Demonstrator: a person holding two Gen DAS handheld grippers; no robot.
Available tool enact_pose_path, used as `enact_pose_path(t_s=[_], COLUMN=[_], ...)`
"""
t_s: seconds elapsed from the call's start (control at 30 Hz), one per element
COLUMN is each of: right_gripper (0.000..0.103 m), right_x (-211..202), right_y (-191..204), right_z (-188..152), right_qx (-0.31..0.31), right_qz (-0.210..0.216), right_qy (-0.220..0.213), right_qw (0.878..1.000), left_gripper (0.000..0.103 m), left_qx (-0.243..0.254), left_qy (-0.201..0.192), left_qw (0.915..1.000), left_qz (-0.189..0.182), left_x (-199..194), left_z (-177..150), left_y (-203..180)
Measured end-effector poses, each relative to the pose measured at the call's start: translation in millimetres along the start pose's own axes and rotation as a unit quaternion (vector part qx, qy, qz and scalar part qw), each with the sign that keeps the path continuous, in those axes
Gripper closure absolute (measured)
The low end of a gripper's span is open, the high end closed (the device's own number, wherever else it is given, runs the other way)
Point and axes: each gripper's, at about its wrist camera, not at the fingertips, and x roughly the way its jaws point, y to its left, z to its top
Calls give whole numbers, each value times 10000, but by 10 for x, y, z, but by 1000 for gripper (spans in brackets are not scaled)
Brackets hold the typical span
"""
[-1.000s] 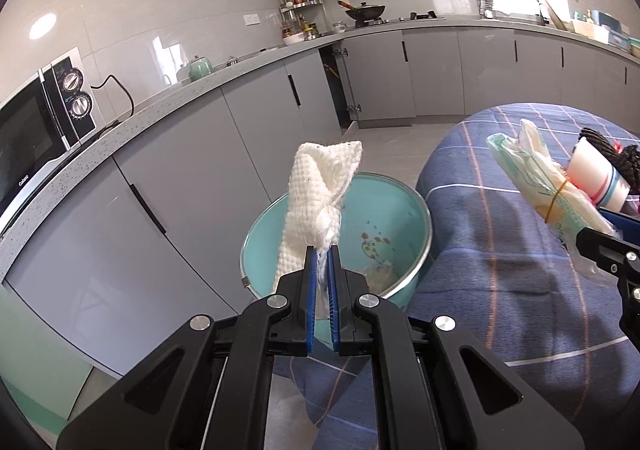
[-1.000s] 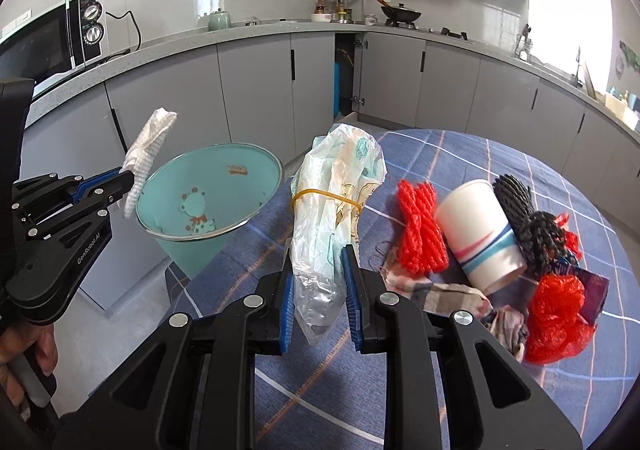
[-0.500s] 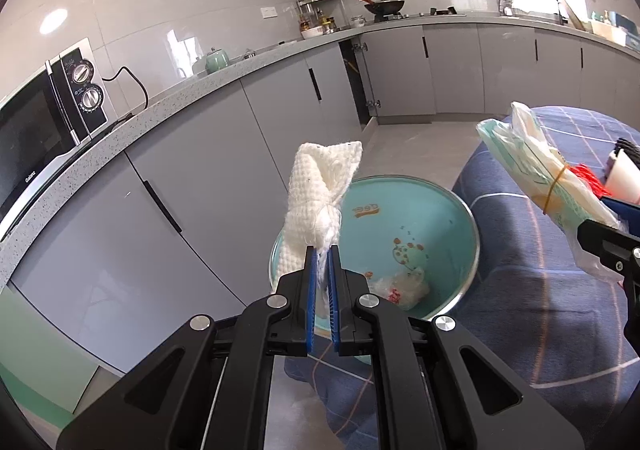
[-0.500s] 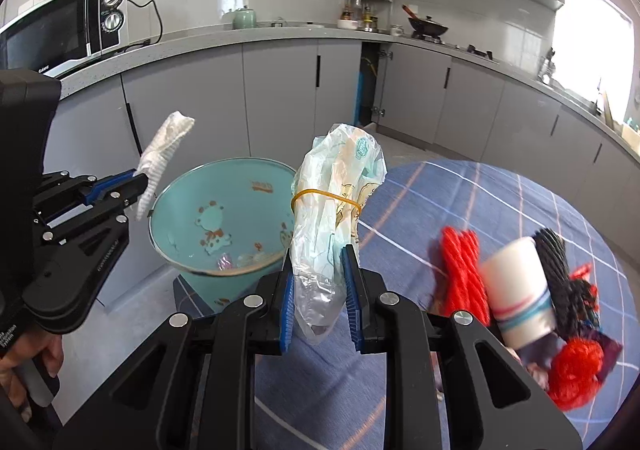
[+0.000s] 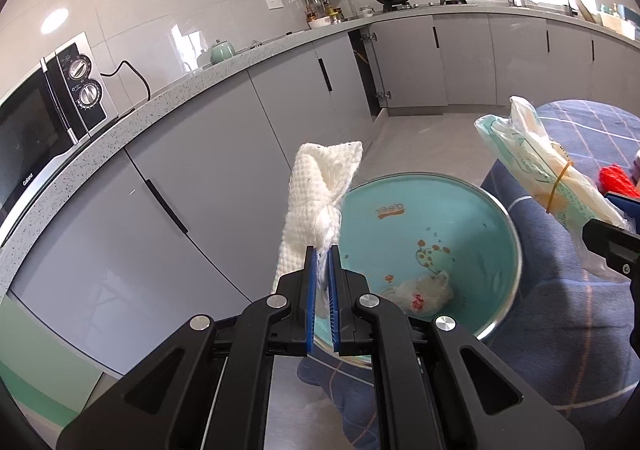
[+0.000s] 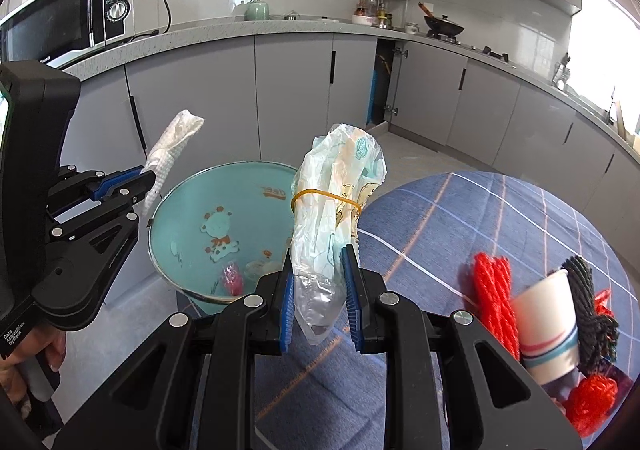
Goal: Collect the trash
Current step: 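Open both tools over the teal bin to drop the cloth and bag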
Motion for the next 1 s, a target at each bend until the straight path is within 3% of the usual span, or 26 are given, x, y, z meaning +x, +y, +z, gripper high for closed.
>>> enact_pose_path(t_s=[0.43, 0.87, 0.93, 1.0], right_gripper=[80, 80, 78, 72], right_x=[303, 521, 553, 589], right_y=[103, 146, 148, 138], right_z=[64, 156, 170, 172], right_qx=[-102, -214, -219, -212], right_qz=[112, 196, 222, 228], right_qy=[162, 290, 306, 313], right_qw=[9998, 9992, 9990, 9990], left_gripper=[97, 94, 92, 76], left_qx=[219, 255, 256, 278], left_qy=[101, 129, 122, 108], left_qw=[9988, 9991, 9991, 9990], left_qz=[420, 327, 308, 322], left_x=[259, 371, 379, 385], left_z=[27, 97, 102, 108], left_y=[7, -81, -98, -121])
